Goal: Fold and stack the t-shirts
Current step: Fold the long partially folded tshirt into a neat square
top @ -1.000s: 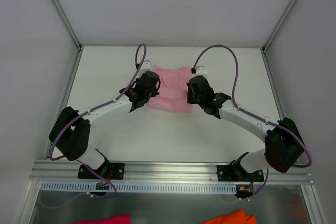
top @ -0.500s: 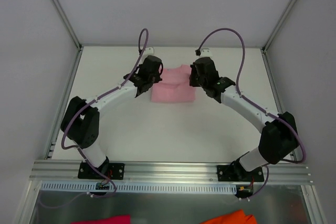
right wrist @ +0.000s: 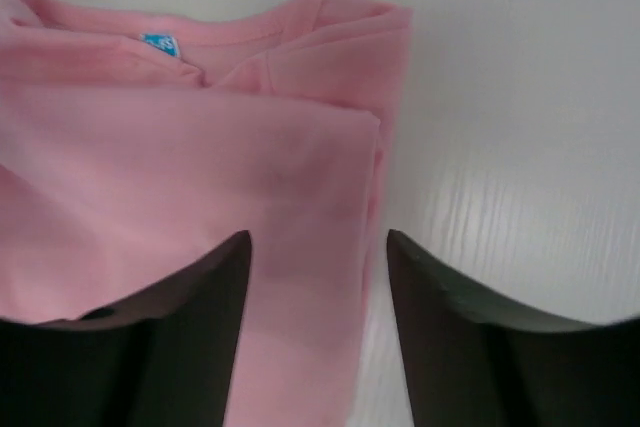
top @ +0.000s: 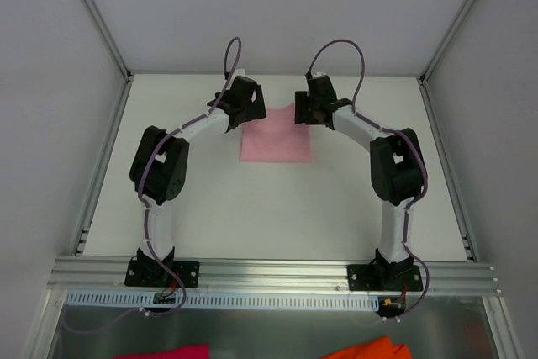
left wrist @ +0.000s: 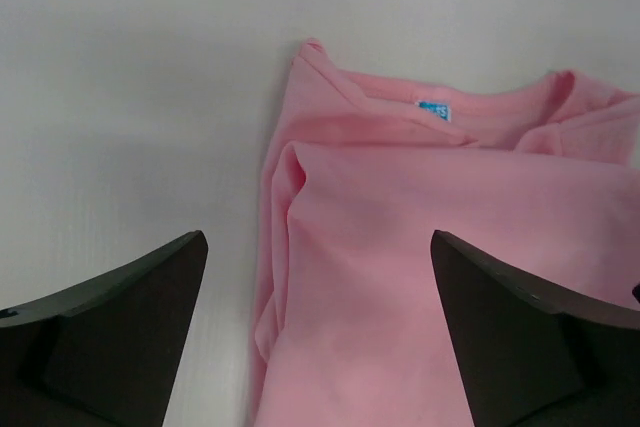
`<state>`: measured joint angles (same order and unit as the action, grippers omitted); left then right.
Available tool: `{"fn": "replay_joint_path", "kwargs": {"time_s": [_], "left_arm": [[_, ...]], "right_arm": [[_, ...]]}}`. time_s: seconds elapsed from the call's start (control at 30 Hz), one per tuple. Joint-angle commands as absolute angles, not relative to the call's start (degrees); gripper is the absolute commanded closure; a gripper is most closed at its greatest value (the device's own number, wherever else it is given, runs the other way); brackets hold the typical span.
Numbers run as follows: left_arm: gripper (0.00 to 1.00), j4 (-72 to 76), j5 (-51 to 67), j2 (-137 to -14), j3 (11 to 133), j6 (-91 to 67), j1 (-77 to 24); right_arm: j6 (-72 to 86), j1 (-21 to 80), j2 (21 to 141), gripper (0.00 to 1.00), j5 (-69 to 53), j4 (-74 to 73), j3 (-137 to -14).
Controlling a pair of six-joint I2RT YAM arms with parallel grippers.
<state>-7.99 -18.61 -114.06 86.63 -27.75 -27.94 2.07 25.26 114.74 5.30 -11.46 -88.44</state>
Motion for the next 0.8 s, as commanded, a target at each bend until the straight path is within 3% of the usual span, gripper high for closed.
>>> {"fn": "replay_joint_path", "kwargs": {"time_s": [0.0, 0.03, 0.1, 0.2, 0.37, 0.47, 0.5, 0.53, 0.57, 0.6, 0.63, 0.7, 0.77], "left_arm": [[0.01, -8.9, -16.8, -117.1, 90.3, -25.4, -26.7], [0.01, -8.7, -16.6, -117.2, 90.8, -25.2, -26.5], [0.01, -6.2, -15.1, -115.9, 89.5, -24.8, -26.5], [0.01, -3.0, -13.1, -112.7, 86.5, -24.9, -26.5], [0.01, -0.3, -11.5, -107.1, 80.0, -25.4, -27.0], [0.01, 2.3, -11.7, -104.3, 76.9, -25.6, -27.2], [0.01, 3.9, -11.0, -103.4, 75.5, -25.3, -27.2], [0.05, 5.6, -9.2, -102.6, 74.2, -25.0, -27.4], [0.13, 7.3, -8.3, -101.4, 71.9, -24.9, -27.5], [0.30, 8.6, -7.7, -101.3, 71.5, -25.0, -27.6], [0.56, 8.3, -7.0, -101.6, 71.7, -24.9, -27.5], [1.00, 5.0, -7.1, -104.1, 74.8, -25.4, -27.6], [1.00, 4.1, -6.2, -107.0, 77.9, -25.0, -27.6]], "right_arm": [[-2.7, 24.3, 116.7, 0.35, 1.0, -9.2, -90.7], [-3.4, 24.3, 115.8, 0.23, 1.1, -7.7, -89.6], [-4.6, 24.6, 112.9, 0.18, 2.1, -3.8, -86.5], [-8.0, 26.0, 109.2, 0.17, 5.3, -1.9, -82.5], [-11.1, 29.8, 99.9, 0.27, 10.8, 1.9, -74.8], [-11.3, 32.3, 95.4, 0.89, 13.2, 3.7, -69.5], [-10.8, 32.4, 94.1, 0.99, 13.0, 5.8, -66.2], [-10.5, 32.5, 92.0, 0.99, 12.1, 6.8, -64.6], [-10.0, 32.6, 91.4, 0.99, 11.2, 7.5, -63.5], [-9.8, 32.6, 91.1, 0.99, 11.2, 7.2, -62.8], [-9.7, 32.6, 91.3, 0.99, 11.2, 6.9, -62.2], [-9.4, 32.5, 92.1, 0.99, 10.3, 6.9, -61.8], [-9.2, 32.5, 93.4, 0.99, 8.7, 6.7, -62.0]]}}
